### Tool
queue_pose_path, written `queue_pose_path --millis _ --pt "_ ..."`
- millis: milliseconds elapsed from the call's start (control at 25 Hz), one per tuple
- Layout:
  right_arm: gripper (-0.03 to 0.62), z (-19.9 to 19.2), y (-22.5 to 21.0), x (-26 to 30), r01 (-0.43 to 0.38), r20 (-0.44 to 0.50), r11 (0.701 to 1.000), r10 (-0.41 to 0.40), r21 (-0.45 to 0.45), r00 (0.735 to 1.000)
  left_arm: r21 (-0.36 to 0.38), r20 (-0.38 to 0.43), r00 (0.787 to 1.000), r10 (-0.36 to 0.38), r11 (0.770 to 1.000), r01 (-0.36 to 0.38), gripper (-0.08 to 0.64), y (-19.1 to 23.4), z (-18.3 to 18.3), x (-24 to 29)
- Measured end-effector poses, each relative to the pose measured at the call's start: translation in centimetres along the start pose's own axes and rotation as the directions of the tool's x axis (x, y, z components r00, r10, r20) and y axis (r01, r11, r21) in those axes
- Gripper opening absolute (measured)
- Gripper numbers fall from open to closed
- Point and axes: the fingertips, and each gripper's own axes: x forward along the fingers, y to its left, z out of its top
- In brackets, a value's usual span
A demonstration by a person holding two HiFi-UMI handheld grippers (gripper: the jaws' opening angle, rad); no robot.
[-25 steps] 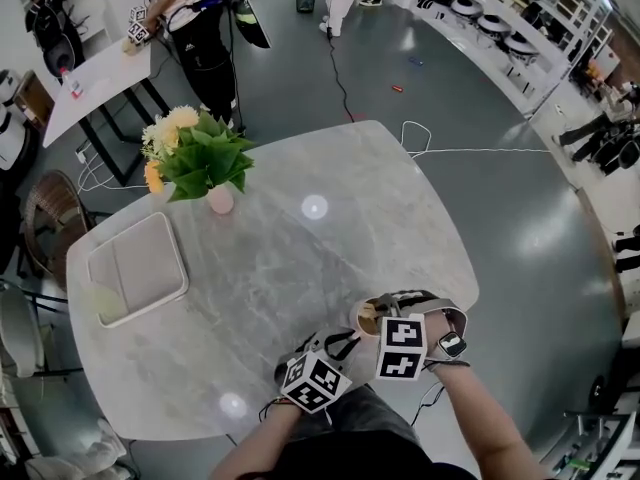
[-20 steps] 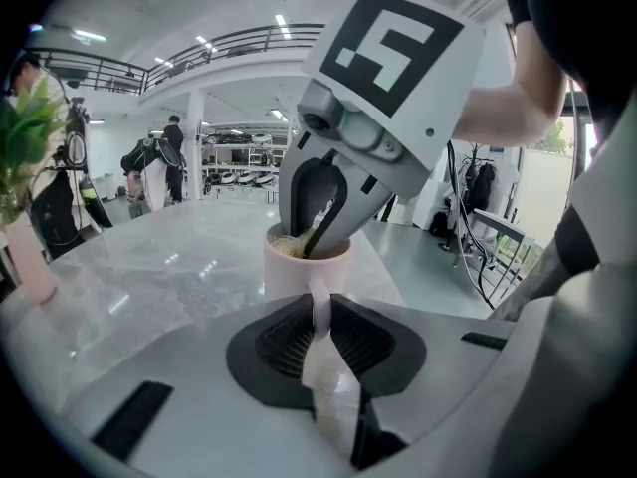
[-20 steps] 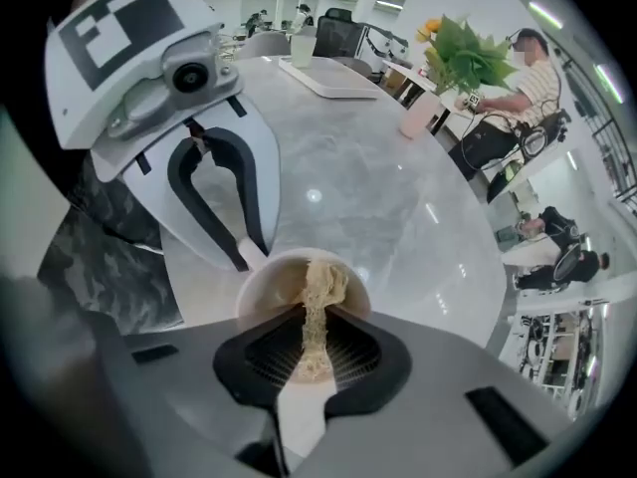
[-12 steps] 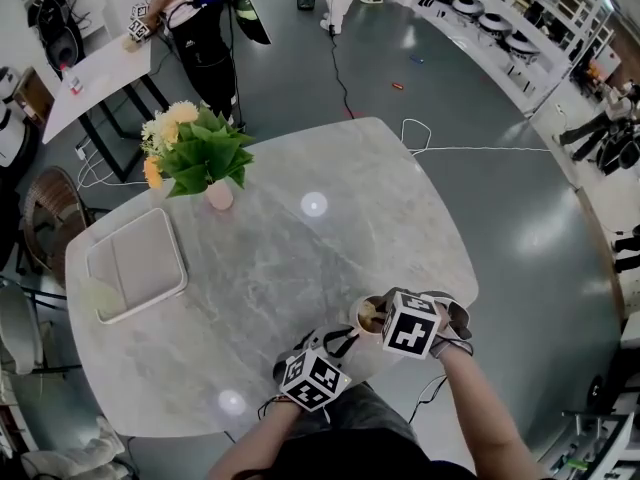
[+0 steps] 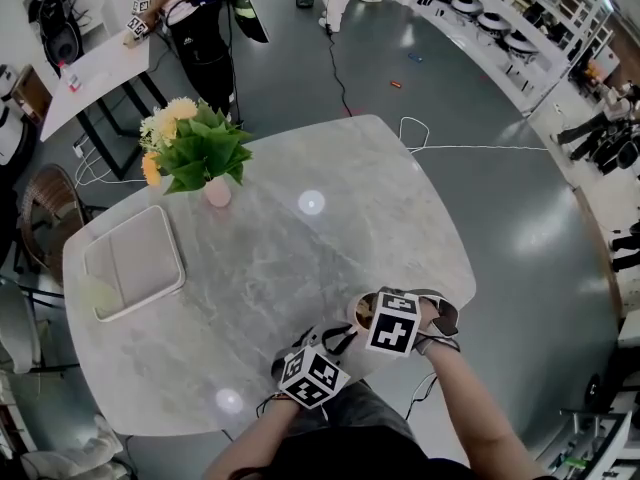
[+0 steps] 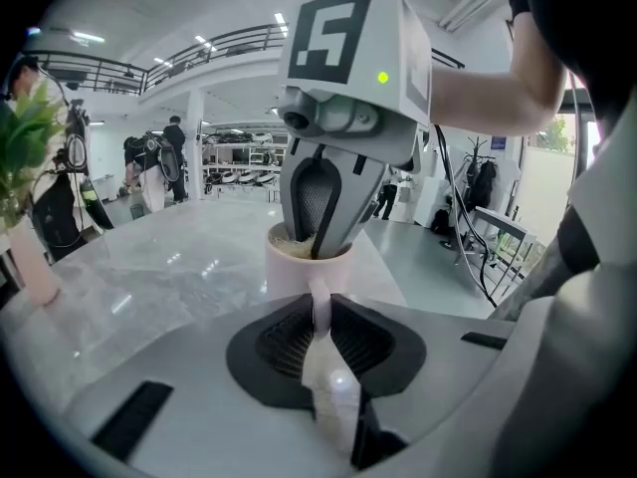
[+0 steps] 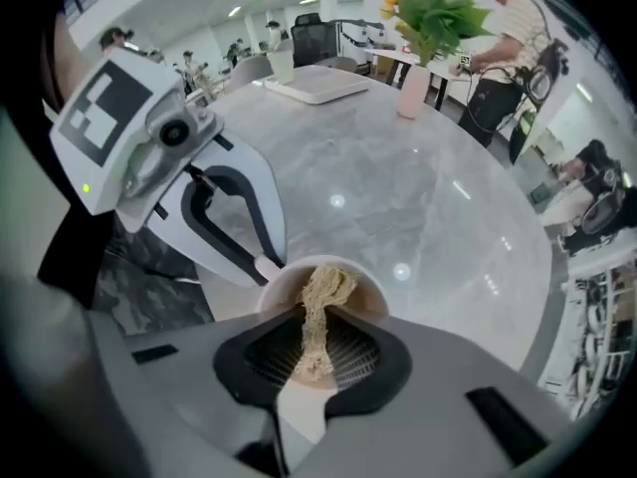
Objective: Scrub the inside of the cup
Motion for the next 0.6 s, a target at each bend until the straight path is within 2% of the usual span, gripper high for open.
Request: queue_pose_path --millis 80,200,600 --pt "0.06 0.2 0.4 -0.7 -0.055 0.057 0.997 0.052 0.05 0.997 -0.002 -0.005 1.0 0.002 1.0 -0.002 0.061 0.0 -0.1 0.0" --pt "0.06 0.2 0.7 -1.8 -0.079 0.116 0.991 0.067 0.106 0.991 0.004 -0.008 1.0 0.005 1.0 -0.005 0.061 0.1 -0.2 0.0" --pt "0.06 0.9 0.8 -5.1 -0.022 0.204 0.99 -0.008 0.142 0.979 0.007 -0.018 1.0 0.016 1.0 -0.016 0.061 0.6 -0.5 -0.2"
